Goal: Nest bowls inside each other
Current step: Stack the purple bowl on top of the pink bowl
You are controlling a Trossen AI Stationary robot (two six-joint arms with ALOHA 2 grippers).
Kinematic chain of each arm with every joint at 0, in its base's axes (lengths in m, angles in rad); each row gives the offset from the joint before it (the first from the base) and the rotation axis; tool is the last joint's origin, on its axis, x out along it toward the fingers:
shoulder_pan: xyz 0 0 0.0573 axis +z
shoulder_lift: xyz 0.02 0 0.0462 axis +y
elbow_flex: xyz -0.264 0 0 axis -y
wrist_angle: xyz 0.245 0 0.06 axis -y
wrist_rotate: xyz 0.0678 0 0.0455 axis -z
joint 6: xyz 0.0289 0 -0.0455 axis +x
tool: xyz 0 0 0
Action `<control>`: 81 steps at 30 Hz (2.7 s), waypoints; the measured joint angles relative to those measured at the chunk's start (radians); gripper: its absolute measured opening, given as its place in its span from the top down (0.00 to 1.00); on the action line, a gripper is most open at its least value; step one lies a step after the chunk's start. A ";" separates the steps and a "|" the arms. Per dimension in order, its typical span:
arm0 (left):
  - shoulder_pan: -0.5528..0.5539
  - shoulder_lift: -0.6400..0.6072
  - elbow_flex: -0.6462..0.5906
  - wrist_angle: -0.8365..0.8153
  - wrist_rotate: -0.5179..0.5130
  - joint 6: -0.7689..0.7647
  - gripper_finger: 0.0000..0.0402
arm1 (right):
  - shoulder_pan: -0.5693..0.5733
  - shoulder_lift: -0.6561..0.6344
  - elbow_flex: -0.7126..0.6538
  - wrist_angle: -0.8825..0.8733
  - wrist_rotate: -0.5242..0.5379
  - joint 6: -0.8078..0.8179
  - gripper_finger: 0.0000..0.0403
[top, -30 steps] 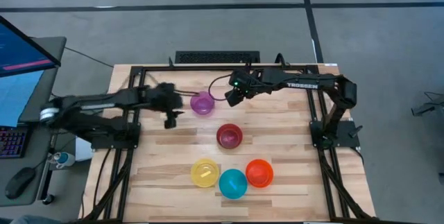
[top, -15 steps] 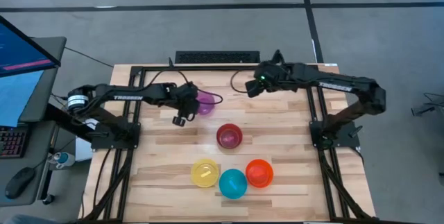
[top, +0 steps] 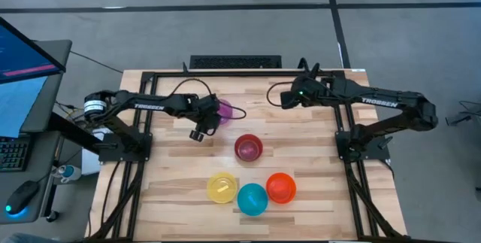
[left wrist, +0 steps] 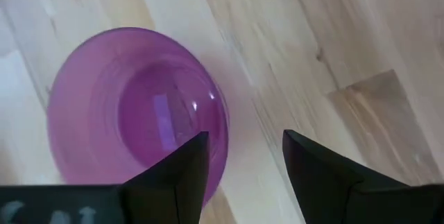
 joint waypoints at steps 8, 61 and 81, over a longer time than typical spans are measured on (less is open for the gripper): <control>-0.003 0.075 0.009 0.039 -0.070 -0.026 0.66 | 0.000 -0.004 0.000 0.001 0.006 0.000 0.44; -0.020 0.168 0.154 -0.096 -0.097 -0.202 0.99 | -0.014 0.000 0.001 -0.026 0.004 -0.075 0.41; -0.375 0.185 0.671 -0.406 0.004 -0.328 1.00 | -0.223 -0.007 0.001 -0.076 -0.125 -0.405 0.41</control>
